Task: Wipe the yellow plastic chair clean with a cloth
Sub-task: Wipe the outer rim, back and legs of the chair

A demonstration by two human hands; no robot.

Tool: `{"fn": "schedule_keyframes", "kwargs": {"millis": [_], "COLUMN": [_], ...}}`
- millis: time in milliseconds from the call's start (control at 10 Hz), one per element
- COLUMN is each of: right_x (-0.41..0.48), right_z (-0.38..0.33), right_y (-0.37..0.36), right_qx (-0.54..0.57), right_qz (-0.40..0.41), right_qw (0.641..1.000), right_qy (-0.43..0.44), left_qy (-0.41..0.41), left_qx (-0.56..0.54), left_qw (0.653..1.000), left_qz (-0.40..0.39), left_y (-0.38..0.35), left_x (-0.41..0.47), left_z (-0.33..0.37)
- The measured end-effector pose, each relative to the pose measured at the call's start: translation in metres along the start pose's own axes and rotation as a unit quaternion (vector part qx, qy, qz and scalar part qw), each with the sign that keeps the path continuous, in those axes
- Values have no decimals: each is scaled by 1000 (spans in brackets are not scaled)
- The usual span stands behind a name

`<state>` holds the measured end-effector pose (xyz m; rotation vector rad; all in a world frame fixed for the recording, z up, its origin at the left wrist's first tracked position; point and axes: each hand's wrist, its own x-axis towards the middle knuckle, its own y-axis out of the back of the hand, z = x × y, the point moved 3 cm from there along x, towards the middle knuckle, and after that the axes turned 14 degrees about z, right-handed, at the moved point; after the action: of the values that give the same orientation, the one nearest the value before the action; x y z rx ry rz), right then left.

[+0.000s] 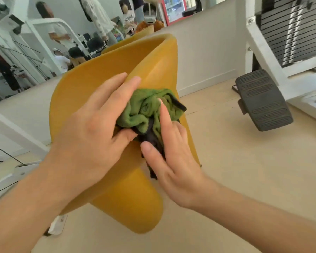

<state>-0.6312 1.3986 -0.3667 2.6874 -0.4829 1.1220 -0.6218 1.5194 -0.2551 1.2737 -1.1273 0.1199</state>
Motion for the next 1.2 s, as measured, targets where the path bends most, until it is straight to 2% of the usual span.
{"fn": "schedule_keyframes", "kwargs": {"millis": [100, 200, 300, 400, 500, 600, 700, 800, 900, 1000, 1100, 1200], "right_x": [35, 82, 99, 51, -3, -10, -8, 2, 22, 48, 56, 10], "right_z": [11, 31, 49, 30, 0, 13, 7, 6, 31, 81, 133, 153], "right_y": [-4, -10, -19, -44, -76, -130, -137, -117, -99, -99, -106, -101], "right_qx": [-70, -32, -16, 69, 172, 206, 142, 174, 169, 98, -61, -51], "right_qz": [101, 145, 154, 163, 105, 85, 34, 83, 63, 69, 37, 65], "right_qw": [992, 978, 943, 931, 905, 920, 962, 961, 963, 964, 953, 910], "right_qy": [-1, -148, -293, -320, -375, -323, -232, -197, -200, -237, -295, -407], "left_qy": [1, 1, -1, 27, 51, 76, -96, -125, -115, -167, -199, -238], "left_qx": [-49, -62, -55, -28, 36, 124, 217, 236, 283, 317, 334, 367], "left_qw": [999, 998, 998, 999, 997, 987, 970, 961, 944, 930, 914, 875], "left_qz": [8, 3, 1, 13, 34, 71, 45, -71, -121, -86, -113, -207], "left_y": [7, 14, 25, 37, 49, 55, 31, -5, -8, -2, -23, -67], "left_x": [-1, -10, -30, -54, -73, -86, -86, -64, -57, -44, -11, 10], "left_z": [-8, -18, -29, -39, -52, -49, -20, -11, -21, -19, -15, -8]}}
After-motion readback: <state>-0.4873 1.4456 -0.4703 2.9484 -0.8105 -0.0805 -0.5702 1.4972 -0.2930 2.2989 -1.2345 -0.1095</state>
